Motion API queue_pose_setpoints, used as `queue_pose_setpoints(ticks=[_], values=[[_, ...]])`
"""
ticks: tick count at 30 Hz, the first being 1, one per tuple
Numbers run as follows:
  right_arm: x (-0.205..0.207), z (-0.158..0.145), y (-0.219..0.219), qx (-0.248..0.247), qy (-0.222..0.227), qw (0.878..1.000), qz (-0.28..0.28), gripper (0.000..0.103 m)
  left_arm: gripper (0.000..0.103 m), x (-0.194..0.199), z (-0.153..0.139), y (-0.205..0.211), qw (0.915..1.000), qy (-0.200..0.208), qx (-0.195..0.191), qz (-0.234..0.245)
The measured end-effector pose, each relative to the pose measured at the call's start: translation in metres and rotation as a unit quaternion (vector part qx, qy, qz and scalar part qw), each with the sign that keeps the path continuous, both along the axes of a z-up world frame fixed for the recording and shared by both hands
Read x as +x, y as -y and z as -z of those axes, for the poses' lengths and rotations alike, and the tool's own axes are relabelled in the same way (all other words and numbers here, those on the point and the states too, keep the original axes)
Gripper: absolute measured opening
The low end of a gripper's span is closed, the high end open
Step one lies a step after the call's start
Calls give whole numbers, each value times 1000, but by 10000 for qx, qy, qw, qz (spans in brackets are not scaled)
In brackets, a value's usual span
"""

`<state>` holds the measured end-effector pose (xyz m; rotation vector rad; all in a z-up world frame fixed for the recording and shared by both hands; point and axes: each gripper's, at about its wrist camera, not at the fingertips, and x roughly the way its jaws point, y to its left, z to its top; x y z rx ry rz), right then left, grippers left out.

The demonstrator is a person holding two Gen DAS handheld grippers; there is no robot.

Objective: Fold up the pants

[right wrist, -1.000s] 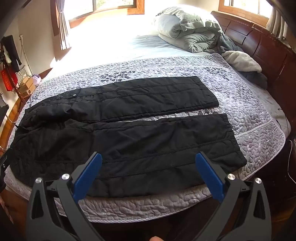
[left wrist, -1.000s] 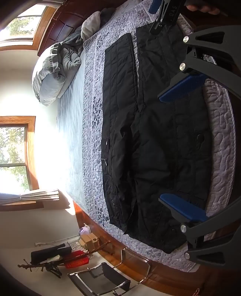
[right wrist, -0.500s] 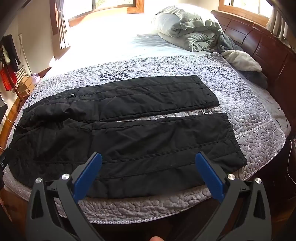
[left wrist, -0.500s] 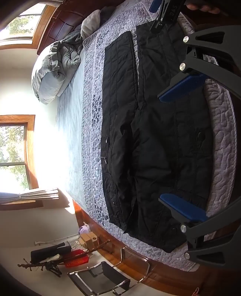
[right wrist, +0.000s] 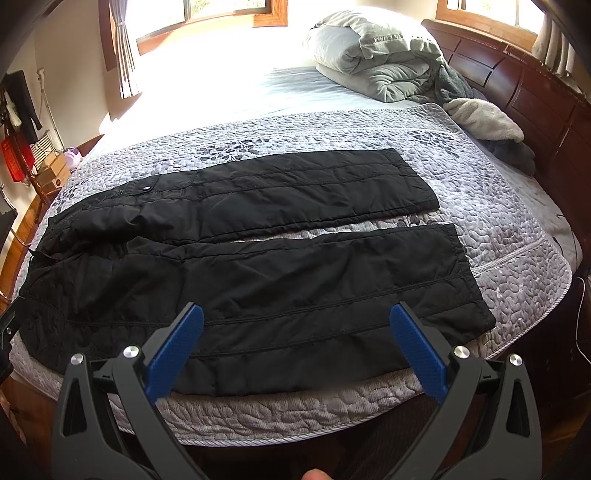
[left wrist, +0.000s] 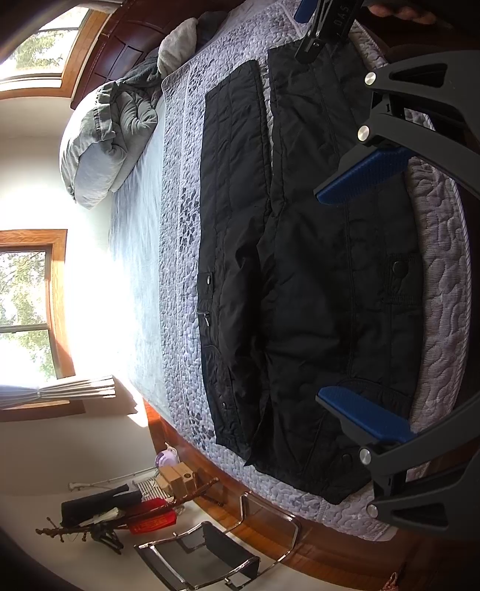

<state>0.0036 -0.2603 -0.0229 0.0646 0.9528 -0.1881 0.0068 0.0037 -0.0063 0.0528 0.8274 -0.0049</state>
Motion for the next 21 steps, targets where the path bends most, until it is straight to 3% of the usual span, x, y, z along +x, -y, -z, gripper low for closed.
queue_pose_setpoints(ticks=[21], values=[[2, 5, -2, 46, -34, 9999, -87, 101, 100, 2, 5, -2, 10000, -62, 23, -21]])
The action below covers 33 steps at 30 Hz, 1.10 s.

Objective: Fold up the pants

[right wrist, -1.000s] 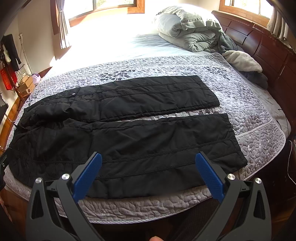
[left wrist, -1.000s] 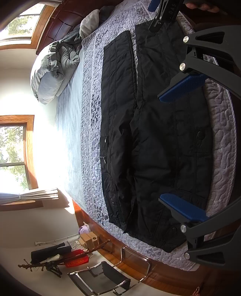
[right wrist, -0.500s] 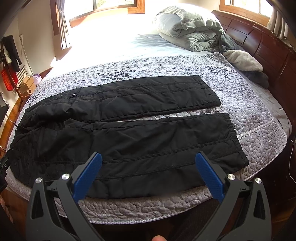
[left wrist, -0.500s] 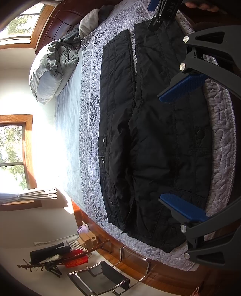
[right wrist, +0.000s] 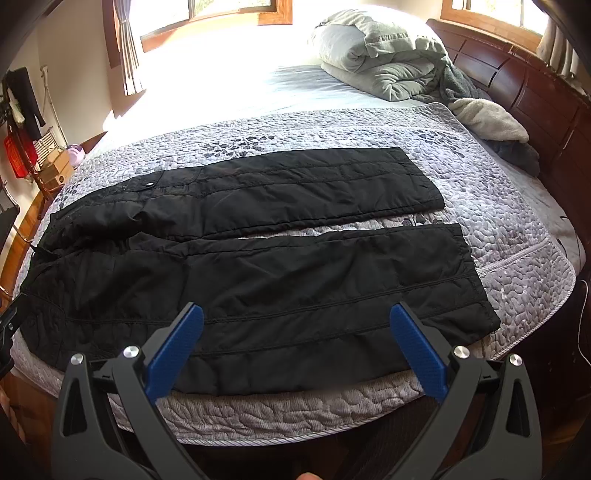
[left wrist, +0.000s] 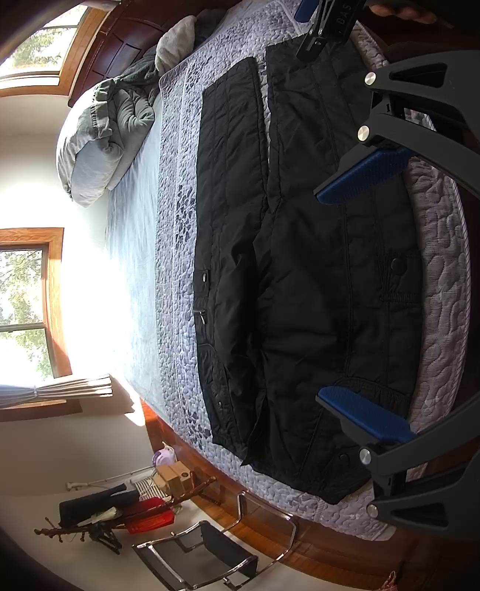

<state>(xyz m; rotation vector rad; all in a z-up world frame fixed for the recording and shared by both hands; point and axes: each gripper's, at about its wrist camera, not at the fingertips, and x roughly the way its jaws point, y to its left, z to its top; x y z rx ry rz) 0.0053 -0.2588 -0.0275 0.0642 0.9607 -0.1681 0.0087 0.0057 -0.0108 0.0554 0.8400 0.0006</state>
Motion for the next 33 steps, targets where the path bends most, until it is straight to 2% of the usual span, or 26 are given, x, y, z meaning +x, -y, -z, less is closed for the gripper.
queue_pose_setpoints(ticks=[14, 24, 33], values=[[5, 5, 2, 434, -73, 9990, -106, 101, 100, 4, 4, -1, 10000, -70, 4, -14], [10, 11, 0, 475, -126, 9986, -191, 101, 100, 10, 9, -1, 9999, -159, 8, -12], [15, 16, 12, 599, -206, 9980, 27, 101, 100, 13, 13, 0, 9998, -176, 32, -3]])
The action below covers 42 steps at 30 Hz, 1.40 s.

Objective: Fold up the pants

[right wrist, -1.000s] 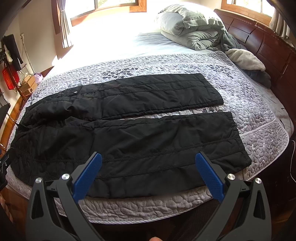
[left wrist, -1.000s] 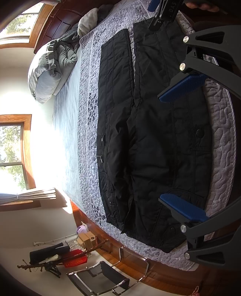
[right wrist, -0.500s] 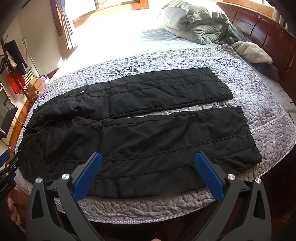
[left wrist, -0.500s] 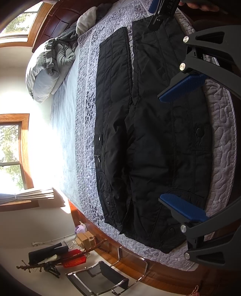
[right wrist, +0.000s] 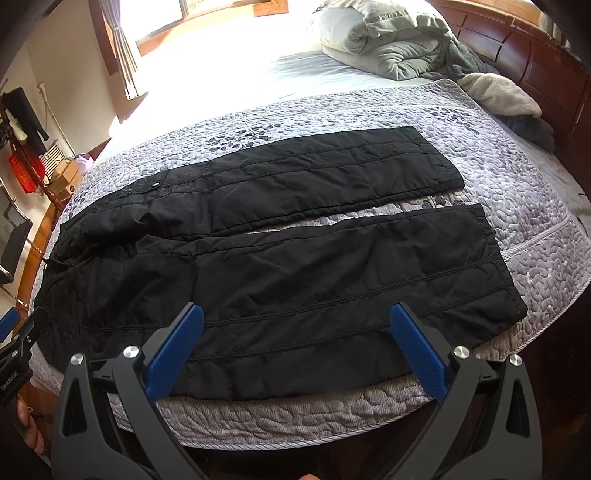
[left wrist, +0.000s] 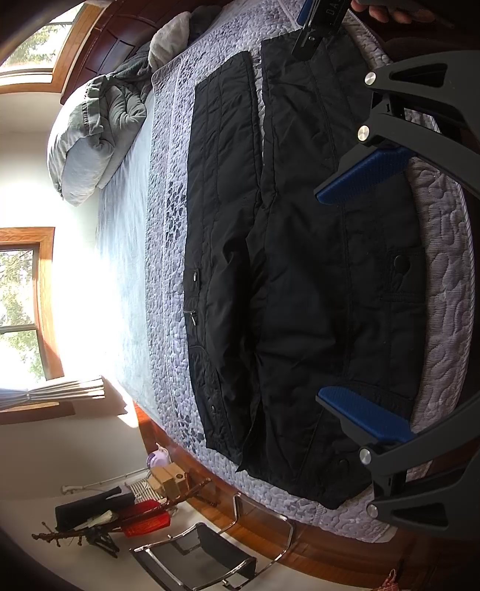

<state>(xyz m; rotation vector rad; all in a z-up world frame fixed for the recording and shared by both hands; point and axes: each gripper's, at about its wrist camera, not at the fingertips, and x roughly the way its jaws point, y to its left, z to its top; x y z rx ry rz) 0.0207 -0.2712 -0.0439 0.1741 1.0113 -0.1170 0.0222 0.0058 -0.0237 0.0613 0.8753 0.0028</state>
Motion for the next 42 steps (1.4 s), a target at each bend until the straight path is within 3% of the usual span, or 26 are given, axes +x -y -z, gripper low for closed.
queue_pose_setpoints(ticks=[6, 10, 12, 17, 20, 22, 25, 28, 32, 37, 42], values=[[9, 6, -2, 158, -43, 9995, -269, 101, 100, 8, 7, -1, 9999, -126, -66, 56], [37, 8, 1, 393, -101, 9957, -831, 101, 100, 25, 13, -7, 9966, -427, -577, 393], [63, 7, 3, 519, -131, 9895, -1343, 101, 100, 41, 14, -10, 9959, -521, -590, 450], [162, 14, 0, 421, -447, 9561, -2867, 101, 100, 125, 11, -15, 9884, -962, -616, 1002], [229, 23, 0, 609, -761, 9337, -3444, 100, 100, 195, 15, -8, 9762, -1363, -416, 1636], [273, 33, -3, 766, -1033, 9142, -3843, 100, 100, 245, 23, -6, 9592, -1693, -672, 2161], [329, 53, -11, 604, -1402, 8939, -4214, 100, 100, 313, 45, -6, 9426, -2157, -731, 2441], [371, 75, -20, 831, -1799, 8731, -4455, 100, 100, 360, 72, -6, 9296, -2423, -582, 2717], [405, 99, -33, 846, -2031, 8514, -4761, 100, 100, 398, 101, -3, 9076, -2740, -982, 3027], [430, 119, -40, 913, -2287, 8290, -5021, 100, 100, 424, 120, 9, 8929, -2751, -1036, 3410], [438, 138, -42, 743, -2531, 8110, -5222, 100, 100, 442, 131, 16, 8727, -2895, -1236, 3733]])
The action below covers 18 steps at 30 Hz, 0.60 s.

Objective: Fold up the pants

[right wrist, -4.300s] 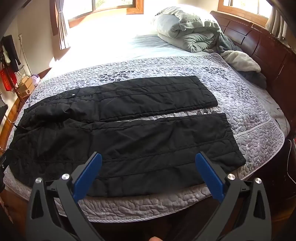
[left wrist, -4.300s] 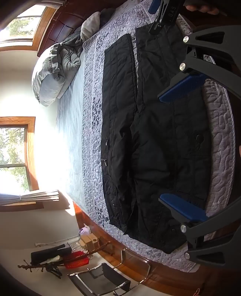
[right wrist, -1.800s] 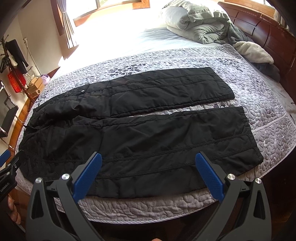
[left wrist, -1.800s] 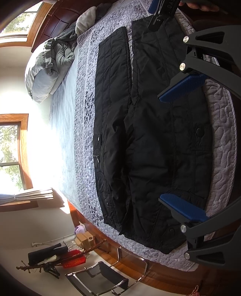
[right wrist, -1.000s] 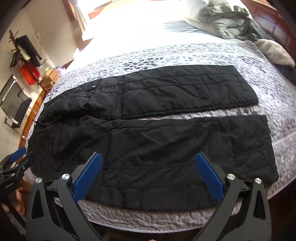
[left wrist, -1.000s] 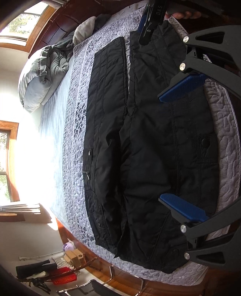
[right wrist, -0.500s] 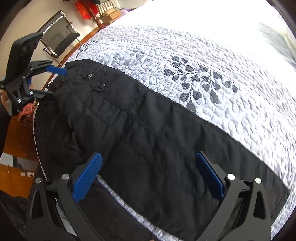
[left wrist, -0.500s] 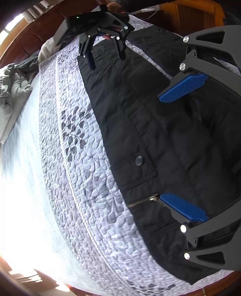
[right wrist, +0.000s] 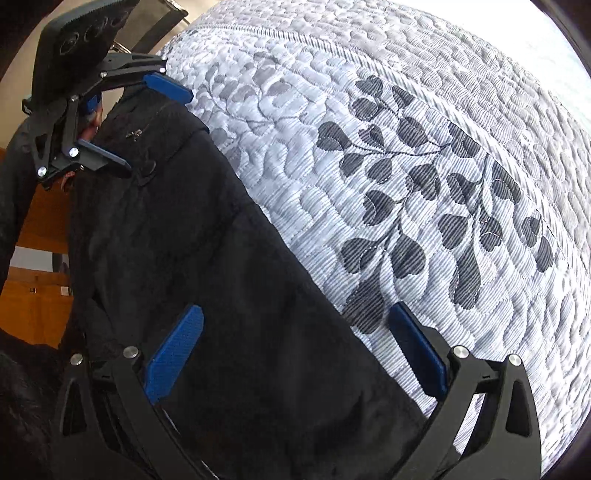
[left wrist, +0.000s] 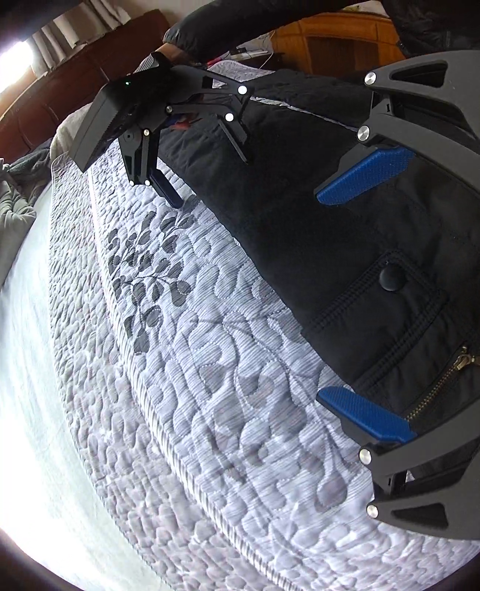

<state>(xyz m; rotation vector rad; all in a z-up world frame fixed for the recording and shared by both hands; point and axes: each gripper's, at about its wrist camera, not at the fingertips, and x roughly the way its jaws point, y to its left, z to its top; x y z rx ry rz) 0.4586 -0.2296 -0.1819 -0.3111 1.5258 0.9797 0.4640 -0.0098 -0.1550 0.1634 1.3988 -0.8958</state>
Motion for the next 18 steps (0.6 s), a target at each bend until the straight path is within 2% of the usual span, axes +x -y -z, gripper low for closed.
queue_pose_setpoints(ticks=[1, 3, 4, 6, 8, 11, 14, 18], values=[[0, 0, 1, 73, 25, 10000, -5, 100, 100, 2, 2, 2, 10000, -57, -23, 45], [-2, 1, 1, -4, 163, 9998, -121, 94, 100, 5, 4, 4, 9999, -103, -34, 118], [-3, 2, 0, -102, 258, 9994, -202, 88, 100, 5, 5, 6, 9998, -115, -51, 158], [-8, -1, 0, -174, 358, 9986, -348, 74, 100, 5, 6, 7, 9995, -165, -134, 242], [-16, -5, 1, -98, 321, 9985, -425, 42, 100, 6, 8, 11, 9990, -234, -172, 343], [-33, -10, 0, -201, 492, 9967, -609, 24, 100, 4, 10, 18, 9982, -212, -40, 557], [-48, -20, 2, -157, 695, 9951, -687, 9, 99, 5, 12, 25, 9969, -123, 52, 770], [-65, -39, 11, 44, 1028, 9923, -695, 6, 99, 11, 8, 33, 9949, -39, -112, 1004]])
